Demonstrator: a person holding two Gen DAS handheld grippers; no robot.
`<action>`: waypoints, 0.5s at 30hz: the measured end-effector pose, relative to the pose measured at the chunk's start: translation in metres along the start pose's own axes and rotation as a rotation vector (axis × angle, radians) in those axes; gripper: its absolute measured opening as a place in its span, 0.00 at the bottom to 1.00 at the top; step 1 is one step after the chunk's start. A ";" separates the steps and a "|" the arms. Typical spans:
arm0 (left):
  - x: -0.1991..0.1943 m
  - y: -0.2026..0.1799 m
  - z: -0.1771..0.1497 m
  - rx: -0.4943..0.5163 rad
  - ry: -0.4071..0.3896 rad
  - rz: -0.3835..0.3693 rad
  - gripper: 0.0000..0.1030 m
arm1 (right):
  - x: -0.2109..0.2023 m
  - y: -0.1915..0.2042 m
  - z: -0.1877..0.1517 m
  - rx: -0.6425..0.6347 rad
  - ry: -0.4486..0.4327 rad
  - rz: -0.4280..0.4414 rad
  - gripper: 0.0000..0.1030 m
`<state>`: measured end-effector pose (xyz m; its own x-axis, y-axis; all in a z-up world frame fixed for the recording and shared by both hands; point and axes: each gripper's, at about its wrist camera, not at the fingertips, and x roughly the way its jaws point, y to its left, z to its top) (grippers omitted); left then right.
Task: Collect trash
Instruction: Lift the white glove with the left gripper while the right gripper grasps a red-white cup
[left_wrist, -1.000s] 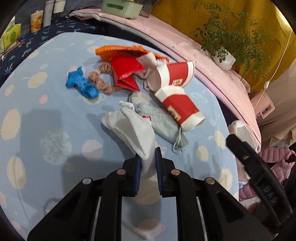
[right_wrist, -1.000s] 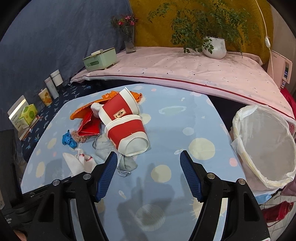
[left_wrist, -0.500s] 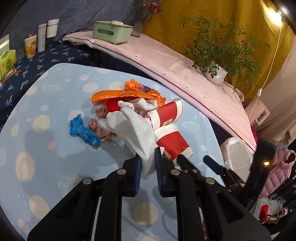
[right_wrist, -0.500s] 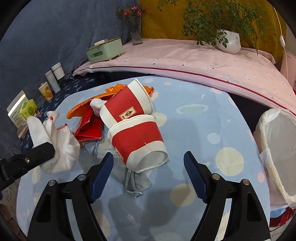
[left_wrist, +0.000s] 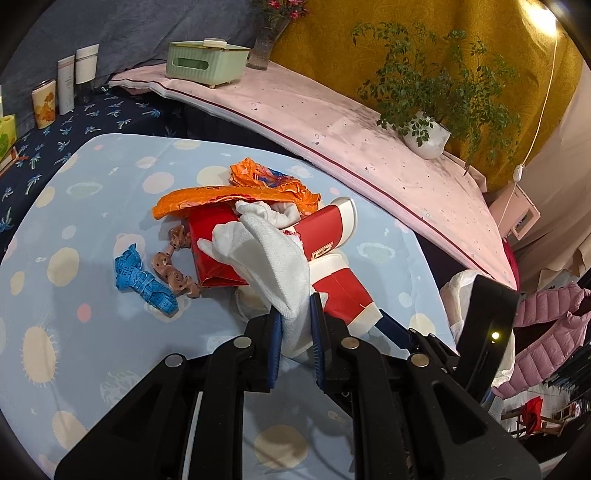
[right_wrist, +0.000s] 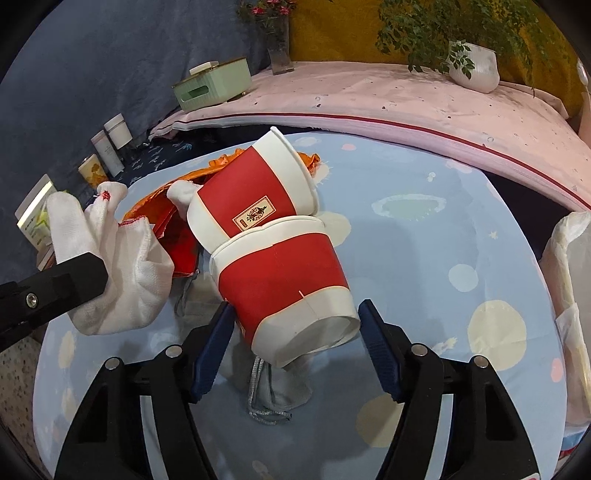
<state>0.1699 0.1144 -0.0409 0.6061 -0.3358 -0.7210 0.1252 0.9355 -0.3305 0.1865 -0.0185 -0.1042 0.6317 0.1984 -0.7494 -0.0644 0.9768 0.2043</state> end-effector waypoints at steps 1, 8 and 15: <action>0.000 -0.001 0.000 0.004 0.000 0.003 0.14 | -0.002 0.001 0.000 -0.008 -0.006 -0.001 0.63; -0.009 -0.015 0.000 0.023 -0.013 0.007 0.14 | -0.036 -0.008 0.001 -0.001 -0.065 0.012 0.57; -0.024 -0.045 0.001 0.061 -0.038 -0.012 0.14 | -0.083 -0.025 0.012 0.019 -0.149 0.015 0.57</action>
<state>0.1505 0.0802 -0.0081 0.6334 -0.3435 -0.6934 0.1794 0.9369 -0.3002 0.1451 -0.0608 -0.0396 0.7385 0.1978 -0.6446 -0.0610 0.9717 0.2282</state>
